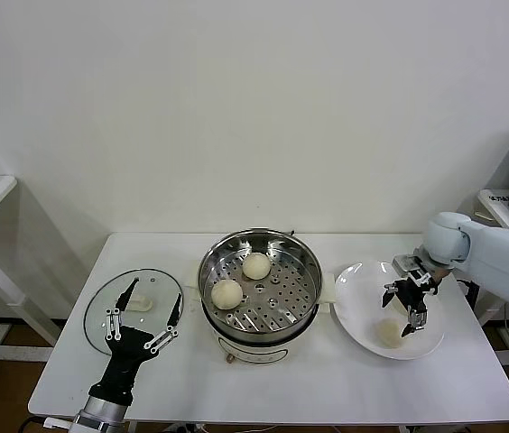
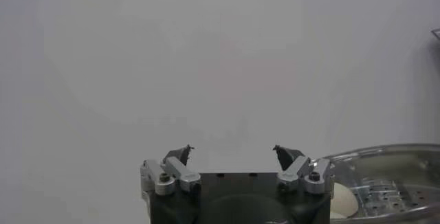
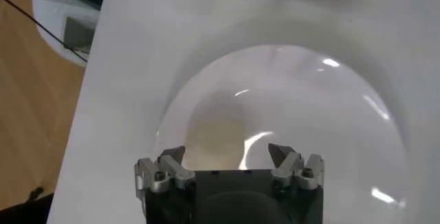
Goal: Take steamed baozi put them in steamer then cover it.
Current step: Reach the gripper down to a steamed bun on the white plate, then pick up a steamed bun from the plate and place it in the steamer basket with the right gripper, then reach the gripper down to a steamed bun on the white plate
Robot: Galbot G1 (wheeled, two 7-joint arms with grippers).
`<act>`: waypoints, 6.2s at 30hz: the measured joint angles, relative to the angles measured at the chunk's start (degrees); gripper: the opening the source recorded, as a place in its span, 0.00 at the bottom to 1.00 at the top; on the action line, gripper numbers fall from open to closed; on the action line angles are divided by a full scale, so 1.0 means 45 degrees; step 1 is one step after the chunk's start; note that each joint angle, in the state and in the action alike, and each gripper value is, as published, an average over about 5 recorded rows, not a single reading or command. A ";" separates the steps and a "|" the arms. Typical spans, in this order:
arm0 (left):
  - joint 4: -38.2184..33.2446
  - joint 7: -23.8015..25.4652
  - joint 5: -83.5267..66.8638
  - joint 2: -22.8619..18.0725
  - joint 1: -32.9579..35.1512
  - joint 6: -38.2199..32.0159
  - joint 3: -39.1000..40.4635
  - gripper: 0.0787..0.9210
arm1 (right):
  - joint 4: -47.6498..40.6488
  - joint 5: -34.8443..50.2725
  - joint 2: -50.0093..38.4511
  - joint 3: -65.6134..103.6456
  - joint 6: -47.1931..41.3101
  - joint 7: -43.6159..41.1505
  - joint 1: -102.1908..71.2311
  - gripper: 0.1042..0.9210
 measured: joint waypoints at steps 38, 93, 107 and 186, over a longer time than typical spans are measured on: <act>-0.0232 -0.0004 -0.0542 0.0054 0.0016 0.0271 0.0001 0.88 | 0.0552 -0.0679 0.0151 0.0911 0.1359 0.0344 0.0647 0.67; -0.0443 -0.0068 -0.0623 -0.0066 0.0075 0.0100 -0.0188 0.88 | 0.4039 -0.4376 0.6926 -0.0768 0.9074 0.0119 0.3293 0.70; -0.0363 -0.0076 -0.0628 -0.0071 0.0020 0.0063 -0.0192 0.88 | 0.4058 -0.4523 0.6844 -0.0608 0.9086 0.0001 0.3141 0.88; -0.0305 -0.0089 -0.0374 -0.0032 0.0252 0.0173 -0.0166 0.88 | -0.6543 -0.2126 0.2324 0.3850 0.1804 0.0341 -0.2338 0.68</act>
